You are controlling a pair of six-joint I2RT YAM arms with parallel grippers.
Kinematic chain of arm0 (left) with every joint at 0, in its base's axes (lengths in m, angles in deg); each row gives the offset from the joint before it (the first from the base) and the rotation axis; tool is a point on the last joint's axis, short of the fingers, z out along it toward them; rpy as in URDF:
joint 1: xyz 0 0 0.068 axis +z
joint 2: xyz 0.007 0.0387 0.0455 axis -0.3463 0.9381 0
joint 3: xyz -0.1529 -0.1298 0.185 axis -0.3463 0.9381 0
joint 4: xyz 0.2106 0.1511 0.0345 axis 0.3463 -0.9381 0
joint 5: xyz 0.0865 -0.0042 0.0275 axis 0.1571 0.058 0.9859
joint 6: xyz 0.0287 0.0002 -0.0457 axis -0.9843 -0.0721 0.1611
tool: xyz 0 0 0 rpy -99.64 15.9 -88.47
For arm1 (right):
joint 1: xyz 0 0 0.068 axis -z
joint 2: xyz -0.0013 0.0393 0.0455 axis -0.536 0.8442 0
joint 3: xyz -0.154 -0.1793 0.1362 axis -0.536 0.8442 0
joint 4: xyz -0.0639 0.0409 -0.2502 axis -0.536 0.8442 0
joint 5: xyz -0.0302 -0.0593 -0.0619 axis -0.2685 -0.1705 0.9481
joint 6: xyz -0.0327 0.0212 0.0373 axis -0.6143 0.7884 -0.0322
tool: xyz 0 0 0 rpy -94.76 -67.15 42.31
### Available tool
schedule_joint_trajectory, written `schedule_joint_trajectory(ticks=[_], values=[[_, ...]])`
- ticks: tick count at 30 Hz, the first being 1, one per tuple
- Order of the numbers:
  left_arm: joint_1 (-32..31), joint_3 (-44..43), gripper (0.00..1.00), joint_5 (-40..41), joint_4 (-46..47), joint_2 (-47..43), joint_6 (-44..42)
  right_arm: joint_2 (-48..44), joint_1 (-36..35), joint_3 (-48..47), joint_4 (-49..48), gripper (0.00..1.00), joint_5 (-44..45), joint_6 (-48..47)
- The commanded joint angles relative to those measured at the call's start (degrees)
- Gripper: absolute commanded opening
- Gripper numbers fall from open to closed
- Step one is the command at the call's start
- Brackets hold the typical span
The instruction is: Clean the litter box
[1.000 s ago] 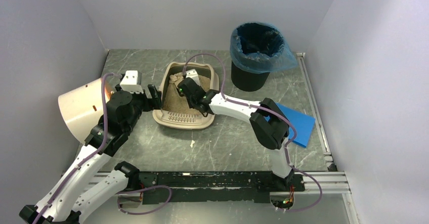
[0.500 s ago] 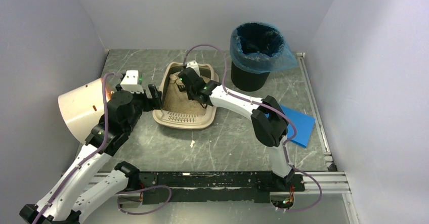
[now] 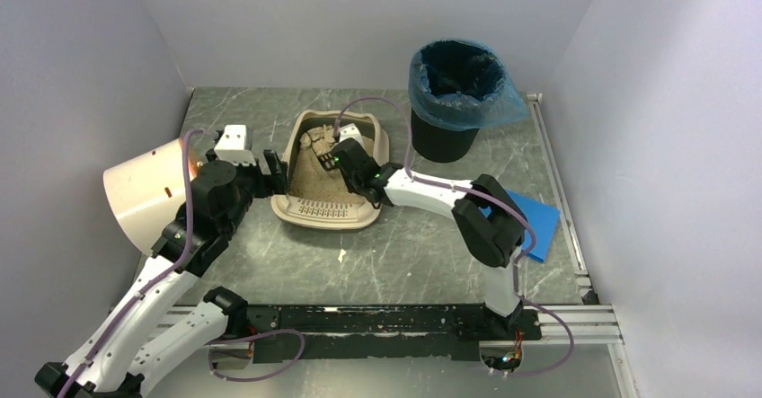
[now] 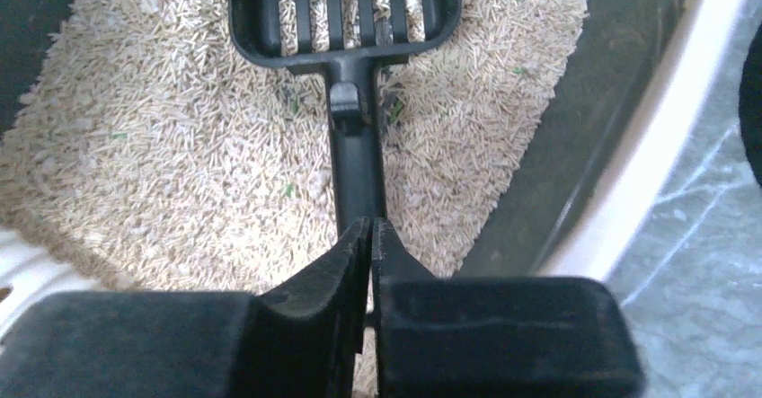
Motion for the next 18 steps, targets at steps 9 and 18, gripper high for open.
schedule_joint_trajectory(ticks=[9,18], values=[[-0.34,-0.22,0.88,-0.41,-0.27,0.49,-0.18,-14.84,-0.47,12.27,-10.84,0.05,-3.15,-5.84],[-0.34,-0.22,0.87,-0.24,-0.41,0.53,-0.14,-14.94,-0.67,11.77,-8.97,0.18,-2.76,-4.97]])
